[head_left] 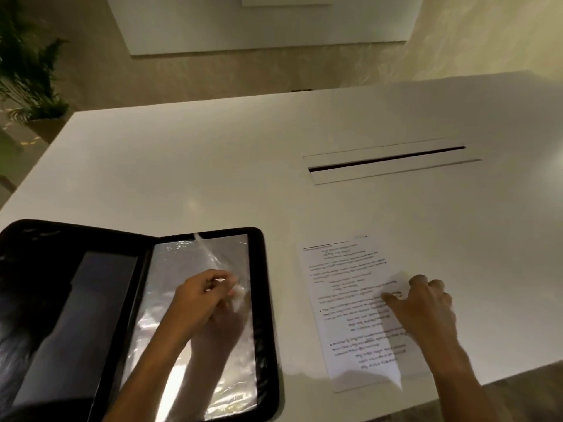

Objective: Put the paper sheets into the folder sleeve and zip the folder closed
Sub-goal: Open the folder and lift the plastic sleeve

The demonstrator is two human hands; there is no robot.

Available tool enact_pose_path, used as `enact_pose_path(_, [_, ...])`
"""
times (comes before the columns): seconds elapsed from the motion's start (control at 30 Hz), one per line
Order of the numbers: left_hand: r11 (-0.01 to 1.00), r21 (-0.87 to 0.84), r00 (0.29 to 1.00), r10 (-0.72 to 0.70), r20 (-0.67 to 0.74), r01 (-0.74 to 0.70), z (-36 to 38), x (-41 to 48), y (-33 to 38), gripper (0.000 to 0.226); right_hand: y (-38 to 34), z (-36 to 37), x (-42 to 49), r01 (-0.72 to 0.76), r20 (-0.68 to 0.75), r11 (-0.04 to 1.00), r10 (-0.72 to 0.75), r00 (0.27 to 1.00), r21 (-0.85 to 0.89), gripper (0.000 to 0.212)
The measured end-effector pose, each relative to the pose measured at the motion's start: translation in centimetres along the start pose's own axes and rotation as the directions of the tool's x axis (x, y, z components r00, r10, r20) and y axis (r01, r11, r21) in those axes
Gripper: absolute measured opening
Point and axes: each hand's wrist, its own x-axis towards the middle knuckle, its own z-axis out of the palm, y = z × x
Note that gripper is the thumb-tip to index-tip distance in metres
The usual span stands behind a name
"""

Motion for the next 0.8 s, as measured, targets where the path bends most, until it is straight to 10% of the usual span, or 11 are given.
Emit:
enact_pose_path(0.4, [0.999,0.041,0.985,-0.030,0.169,0.024,15.8,-3.5,3.8,0.017,-0.8,-0.1,1.1,-0.021,0.102,0.994,0.009,0.995,0.110,0.087])
enact_pose_path(0.57, [0.882,-0.405,0.970,-0.202,0.134,0.240,16.7,-4.9,3.9,0.079,-0.9,-0.6,1.5,-0.002,0.120,0.995,-0.010,0.993,0.096,0.088])
enact_pose_path(0.8, [0.744,-0.615,0.959,-0.273,0.078,0.262,18.0,-5.5,3.5,0.059,-0.5,-0.1,2.0,0.016,0.099,0.976,-0.039,0.994,0.218,0.079])
